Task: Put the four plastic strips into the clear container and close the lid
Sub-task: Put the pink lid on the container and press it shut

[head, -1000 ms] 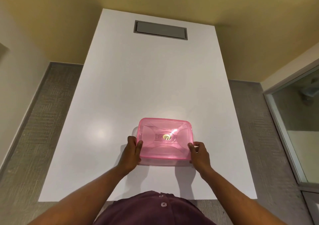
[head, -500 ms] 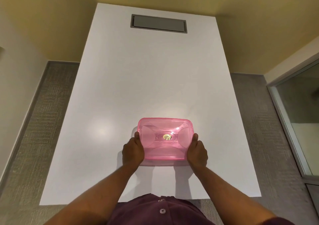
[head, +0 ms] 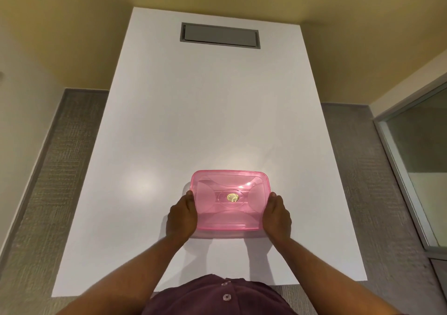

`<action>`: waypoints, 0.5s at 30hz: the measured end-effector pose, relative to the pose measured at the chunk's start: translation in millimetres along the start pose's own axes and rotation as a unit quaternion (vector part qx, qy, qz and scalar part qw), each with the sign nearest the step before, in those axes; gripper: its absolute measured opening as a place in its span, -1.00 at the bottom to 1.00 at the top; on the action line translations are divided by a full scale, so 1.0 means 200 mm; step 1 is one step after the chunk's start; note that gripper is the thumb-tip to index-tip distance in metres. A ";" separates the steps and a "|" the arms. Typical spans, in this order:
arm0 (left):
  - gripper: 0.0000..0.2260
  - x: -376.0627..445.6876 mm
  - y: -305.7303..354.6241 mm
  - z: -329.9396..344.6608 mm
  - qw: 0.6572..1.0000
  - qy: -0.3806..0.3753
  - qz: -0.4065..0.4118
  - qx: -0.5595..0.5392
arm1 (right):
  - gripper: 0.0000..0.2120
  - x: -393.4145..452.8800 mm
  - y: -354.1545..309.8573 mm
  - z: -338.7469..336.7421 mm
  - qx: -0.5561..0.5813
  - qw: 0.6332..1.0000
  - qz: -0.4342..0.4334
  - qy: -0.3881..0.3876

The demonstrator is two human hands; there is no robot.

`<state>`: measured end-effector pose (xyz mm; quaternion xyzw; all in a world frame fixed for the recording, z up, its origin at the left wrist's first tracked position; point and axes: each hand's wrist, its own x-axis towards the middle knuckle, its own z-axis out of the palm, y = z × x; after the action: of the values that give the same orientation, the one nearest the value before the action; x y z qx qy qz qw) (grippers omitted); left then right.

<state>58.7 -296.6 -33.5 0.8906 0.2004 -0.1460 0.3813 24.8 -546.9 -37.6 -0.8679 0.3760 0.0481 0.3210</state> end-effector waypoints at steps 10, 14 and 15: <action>-0.58 0.28 0.22 -0.07 0.997 -0.031 -0.034 -0.059 | -0.42 0.25 -0.23 -0.11 -0.008 0.999 -0.007 -0.044; -0.48 0.33 0.25 -0.03 0.997 -0.047 -0.050 -0.025 | -0.28 0.29 -0.27 -0.08 -0.065 0.995 -0.003 -0.072; -0.51 0.33 0.25 -0.01 0.998 -0.041 -0.037 -0.026 | -0.28 0.29 -0.26 -0.07 -0.066 0.995 -0.004 -0.069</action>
<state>139.8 -311.0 -27.3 0.8655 0.2215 -0.1912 0.4065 99.6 -564.0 -18.5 -0.8831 0.3459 0.1310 0.2885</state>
